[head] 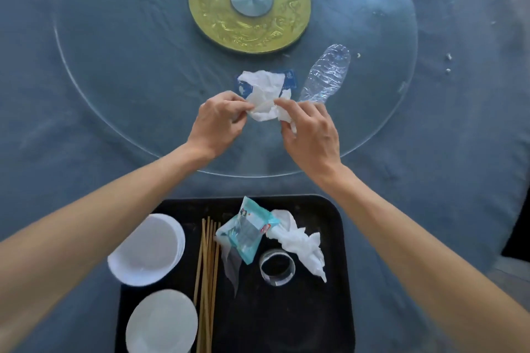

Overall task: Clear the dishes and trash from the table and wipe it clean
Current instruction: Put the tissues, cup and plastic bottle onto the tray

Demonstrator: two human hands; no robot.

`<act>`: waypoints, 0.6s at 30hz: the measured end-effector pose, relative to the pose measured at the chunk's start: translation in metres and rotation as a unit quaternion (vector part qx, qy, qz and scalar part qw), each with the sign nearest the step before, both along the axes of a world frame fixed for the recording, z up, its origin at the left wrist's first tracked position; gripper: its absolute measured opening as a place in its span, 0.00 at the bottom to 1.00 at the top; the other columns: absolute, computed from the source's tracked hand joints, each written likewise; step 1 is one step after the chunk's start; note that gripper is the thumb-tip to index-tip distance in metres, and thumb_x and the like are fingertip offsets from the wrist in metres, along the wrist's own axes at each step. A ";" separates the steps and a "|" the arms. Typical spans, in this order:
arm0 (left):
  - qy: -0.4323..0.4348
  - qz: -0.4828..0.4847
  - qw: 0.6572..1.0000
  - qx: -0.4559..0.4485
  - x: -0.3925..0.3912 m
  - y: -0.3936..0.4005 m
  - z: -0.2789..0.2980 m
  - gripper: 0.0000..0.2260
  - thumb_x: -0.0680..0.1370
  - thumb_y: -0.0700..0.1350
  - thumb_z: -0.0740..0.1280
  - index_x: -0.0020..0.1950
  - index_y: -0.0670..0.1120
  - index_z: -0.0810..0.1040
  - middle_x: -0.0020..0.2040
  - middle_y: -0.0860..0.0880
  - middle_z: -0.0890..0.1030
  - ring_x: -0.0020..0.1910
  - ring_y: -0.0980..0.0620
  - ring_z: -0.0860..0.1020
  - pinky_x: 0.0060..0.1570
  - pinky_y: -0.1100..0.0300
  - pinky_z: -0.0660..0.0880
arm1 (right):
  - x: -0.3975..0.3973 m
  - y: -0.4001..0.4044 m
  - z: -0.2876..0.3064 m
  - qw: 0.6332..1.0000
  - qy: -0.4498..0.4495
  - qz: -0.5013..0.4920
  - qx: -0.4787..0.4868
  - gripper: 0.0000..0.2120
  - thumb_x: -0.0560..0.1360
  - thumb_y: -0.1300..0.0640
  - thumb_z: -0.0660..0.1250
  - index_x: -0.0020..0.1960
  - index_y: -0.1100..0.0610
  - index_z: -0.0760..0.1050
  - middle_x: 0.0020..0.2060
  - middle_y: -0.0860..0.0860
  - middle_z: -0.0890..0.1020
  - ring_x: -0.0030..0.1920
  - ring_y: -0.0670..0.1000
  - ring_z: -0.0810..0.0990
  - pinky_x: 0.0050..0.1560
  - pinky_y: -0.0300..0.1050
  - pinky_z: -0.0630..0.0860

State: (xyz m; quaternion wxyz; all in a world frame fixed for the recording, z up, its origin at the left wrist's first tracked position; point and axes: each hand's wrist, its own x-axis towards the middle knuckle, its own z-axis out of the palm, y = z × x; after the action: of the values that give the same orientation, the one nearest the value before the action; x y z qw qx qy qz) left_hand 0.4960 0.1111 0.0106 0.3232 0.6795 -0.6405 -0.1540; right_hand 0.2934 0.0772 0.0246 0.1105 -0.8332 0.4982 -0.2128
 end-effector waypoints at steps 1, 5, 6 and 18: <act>0.005 -0.004 1.000 -0.001 -0.004 0.016 0.006 0.10 0.75 0.39 0.70 0.53 0.46 0.88 0.50 0.48 0.86 0.48 0.45 0.84 0.47 0.50 0.81 | -0.008 0.017 0.006 1.000 -0.011 -0.002 0.014 0.22 0.74 0.63 0.73 0.66 0.50 0.80 0.50 0.51 0.84 0.52 0.59 0.80 0.48 0.52 0.79; 0.030 -0.045 0.999 -0.007 -0.025 0.088 0.027 0.09 0.75 0.39 0.71 0.53 0.45 0.88 0.51 0.48 0.86 0.46 0.48 0.84 0.47 0.50 0.82 | -0.047 0.091 0.020 0.997 -0.036 -0.002 0.062 0.23 0.76 0.62 0.72 0.69 0.48 0.77 0.53 0.49 0.84 0.54 0.55 0.81 0.48 0.49 0.79; 0.035 -0.053 0.998 -0.004 -0.030 0.107 0.028 0.09 0.75 0.37 0.72 0.54 0.45 0.88 0.51 0.48 0.86 0.47 0.49 0.84 0.48 0.51 0.82 | -0.058 0.110 0.021 0.996 -0.042 -0.003 0.075 0.23 0.77 0.62 0.72 0.70 0.49 0.77 0.54 0.49 0.84 0.55 0.55 0.80 0.49 0.49 0.78; -0.040 -0.043 0.992 0.108 -0.076 0.270 -0.028 0.11 0.72 0.39 0.77 0.53 0.48 0.87 0.54 0.51 0.84 0.54 0.49 0.79 0.44 0.52 0.83 | -0.139 0.243 -0.038 0.975 0.014 -0.107 0.193 0.26 0.77 0.66 0.69 0.72 0.48 0.75 0.66 0.47 0.79 0.68 0.52 0.74 0.59 0.50 0.81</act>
State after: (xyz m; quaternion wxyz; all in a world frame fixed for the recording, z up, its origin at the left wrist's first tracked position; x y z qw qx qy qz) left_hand 0.4202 0.3809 -0.0179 0.2147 0.6878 -0.6612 -0.2087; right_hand 0.1539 0.3202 -0.0138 0.2388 -0.7413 0.6174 -0.1111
